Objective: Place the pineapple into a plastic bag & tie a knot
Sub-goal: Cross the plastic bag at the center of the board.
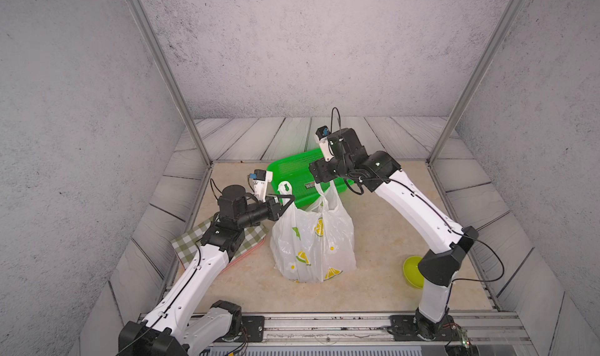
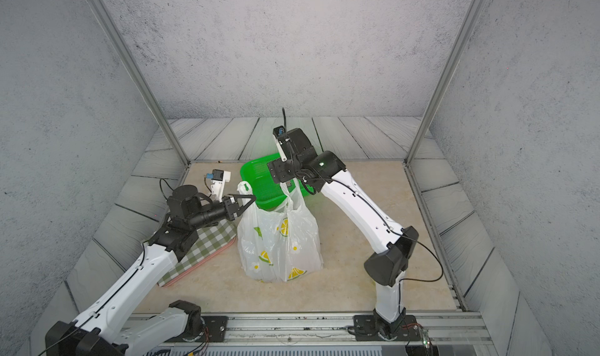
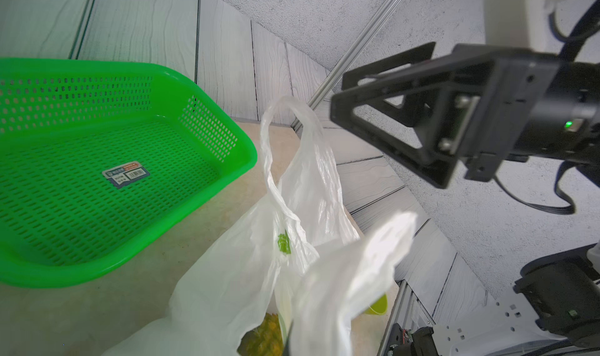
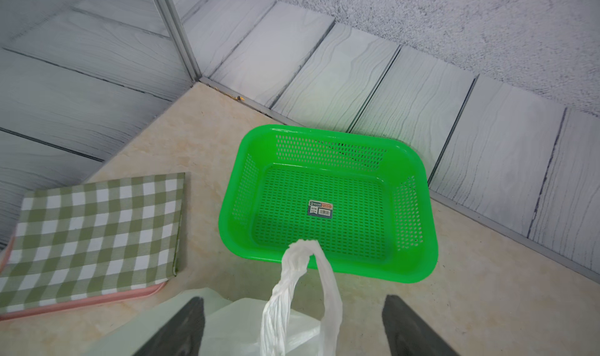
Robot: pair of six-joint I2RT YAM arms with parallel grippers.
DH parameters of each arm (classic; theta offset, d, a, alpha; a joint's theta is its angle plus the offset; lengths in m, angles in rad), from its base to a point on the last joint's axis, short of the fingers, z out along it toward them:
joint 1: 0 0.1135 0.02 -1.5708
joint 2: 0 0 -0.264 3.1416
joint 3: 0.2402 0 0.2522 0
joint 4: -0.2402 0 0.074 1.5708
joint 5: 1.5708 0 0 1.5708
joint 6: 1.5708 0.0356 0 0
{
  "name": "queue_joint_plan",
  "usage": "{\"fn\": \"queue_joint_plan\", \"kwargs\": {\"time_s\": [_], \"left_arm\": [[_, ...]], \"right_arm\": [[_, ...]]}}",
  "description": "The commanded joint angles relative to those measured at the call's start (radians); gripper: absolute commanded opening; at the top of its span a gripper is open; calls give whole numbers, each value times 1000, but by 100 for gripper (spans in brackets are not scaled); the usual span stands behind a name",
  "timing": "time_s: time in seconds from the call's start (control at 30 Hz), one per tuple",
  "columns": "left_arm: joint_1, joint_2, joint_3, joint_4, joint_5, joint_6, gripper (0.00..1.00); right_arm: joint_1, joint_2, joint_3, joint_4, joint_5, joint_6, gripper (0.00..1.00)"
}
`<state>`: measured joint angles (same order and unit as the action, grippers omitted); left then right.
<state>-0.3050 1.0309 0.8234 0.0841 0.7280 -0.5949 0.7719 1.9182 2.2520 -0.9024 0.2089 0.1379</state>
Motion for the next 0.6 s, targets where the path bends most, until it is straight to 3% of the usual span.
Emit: {"fn": "queue_joint_plan", "kwargs": {"time_s": [0.0,0.1,0.33,0.4,0.57], "left_arm": [[-8,-4,-9,53,21,-12,0],[-11,-3,-8,54,22,-11,0],[-12,-3,-12,65,24,-19,0],[-12,-6,-12,66,25,-19,0],[-13,-9,-16,66,24,-18,0]], "right_arm": [[-1,88,120,-114,96,-44,89],[0,152,173,-147,111,-52,90],[0,171,126,-139,212,-55,91],[0,170,121,-137,218,-57,83],[0,146,93,-121,178,-61,47]]}}
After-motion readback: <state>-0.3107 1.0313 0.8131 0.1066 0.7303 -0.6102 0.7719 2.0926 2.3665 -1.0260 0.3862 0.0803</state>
